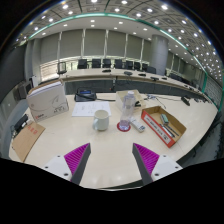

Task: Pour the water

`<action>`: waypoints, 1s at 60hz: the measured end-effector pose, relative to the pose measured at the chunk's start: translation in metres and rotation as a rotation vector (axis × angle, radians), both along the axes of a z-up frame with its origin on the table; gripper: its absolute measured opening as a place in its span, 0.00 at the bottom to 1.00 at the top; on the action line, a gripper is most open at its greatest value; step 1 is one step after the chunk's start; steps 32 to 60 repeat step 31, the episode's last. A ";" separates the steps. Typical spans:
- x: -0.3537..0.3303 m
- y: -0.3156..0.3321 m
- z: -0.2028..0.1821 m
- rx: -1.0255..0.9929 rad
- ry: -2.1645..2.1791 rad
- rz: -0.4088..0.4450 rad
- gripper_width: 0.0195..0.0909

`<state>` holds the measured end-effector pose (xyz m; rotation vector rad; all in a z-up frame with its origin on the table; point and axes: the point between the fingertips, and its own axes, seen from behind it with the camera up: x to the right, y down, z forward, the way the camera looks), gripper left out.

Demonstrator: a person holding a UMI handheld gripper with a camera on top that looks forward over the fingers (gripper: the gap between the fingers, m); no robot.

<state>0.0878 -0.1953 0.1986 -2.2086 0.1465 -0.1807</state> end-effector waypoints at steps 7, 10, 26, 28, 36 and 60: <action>-0.013 -0.030 0.008 0.002 -0.025 0.004 0.93; -0.016 -0.039 0.008 0.000 -0.033 0.002 0.93; -0.027 -0.058 0.005 -0.010 -0.073 0.015 0.93; -0.031 -0.060 0.004 -0.013 -0.071 0.020 0.93; -0.035 -0.061 0.003 -0.022 -0.069 0.035 0.93; -0.035 -0.061 0.003 -0.022 -0.069 0.035 0.93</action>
